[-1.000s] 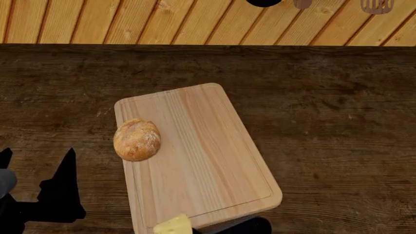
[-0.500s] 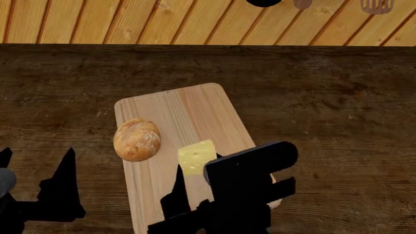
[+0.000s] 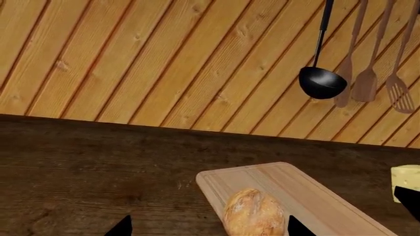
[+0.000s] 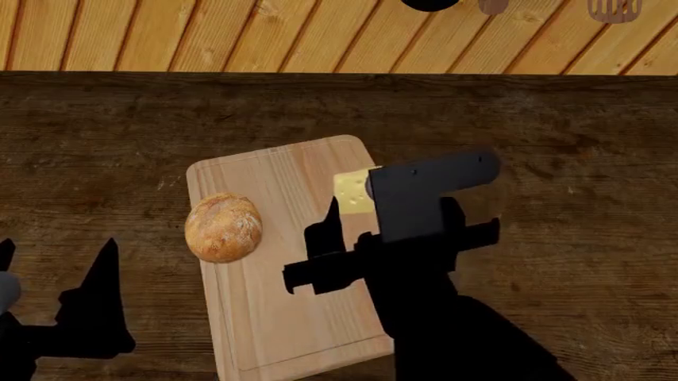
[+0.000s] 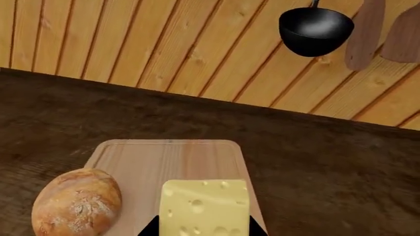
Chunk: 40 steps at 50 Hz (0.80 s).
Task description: Place the bread and cheese on the cutting board.
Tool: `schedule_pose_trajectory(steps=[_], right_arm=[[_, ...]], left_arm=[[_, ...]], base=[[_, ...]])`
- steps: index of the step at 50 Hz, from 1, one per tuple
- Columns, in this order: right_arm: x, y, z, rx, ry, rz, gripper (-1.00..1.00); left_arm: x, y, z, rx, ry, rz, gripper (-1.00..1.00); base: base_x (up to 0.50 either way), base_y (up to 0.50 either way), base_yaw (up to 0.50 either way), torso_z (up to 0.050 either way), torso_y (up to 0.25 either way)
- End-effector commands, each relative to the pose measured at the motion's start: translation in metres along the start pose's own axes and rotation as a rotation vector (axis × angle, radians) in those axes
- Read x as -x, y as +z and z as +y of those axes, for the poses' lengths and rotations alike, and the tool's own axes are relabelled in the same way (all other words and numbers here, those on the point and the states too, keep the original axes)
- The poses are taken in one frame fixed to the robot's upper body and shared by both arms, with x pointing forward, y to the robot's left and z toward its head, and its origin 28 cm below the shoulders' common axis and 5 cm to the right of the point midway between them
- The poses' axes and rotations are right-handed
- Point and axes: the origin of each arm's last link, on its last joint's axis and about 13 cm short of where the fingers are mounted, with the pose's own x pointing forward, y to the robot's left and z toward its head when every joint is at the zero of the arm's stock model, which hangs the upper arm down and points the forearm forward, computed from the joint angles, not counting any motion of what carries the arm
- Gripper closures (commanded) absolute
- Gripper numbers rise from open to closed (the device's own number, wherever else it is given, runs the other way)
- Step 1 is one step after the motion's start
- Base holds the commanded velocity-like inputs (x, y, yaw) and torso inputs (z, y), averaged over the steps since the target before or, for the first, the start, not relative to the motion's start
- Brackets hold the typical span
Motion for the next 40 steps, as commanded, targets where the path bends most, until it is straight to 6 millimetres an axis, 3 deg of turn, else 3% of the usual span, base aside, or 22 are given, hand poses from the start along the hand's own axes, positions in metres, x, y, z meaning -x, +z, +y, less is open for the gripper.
schedule_pose_trajectory(steps=[1, 40], right_arm=[[-0.004, -0.012, 0.0, 0.027, 0.004, 0.039, 1.0], [0.018, -0.062, 0.006, -0.012, 0.019, 0.067, 1.0]], left_arm=[[0.0, 0.0, 0.0, -0.001, -0.001, 0.0, -1.0], [0.001, -0.001, 0.0, 0.002, -0.002, 0.002, -1.0]], base=[[0.0, 0.0, 0.0, 0.0, 0.0], [0.0, 0.0, 0.0, 0.0, 0.0]])
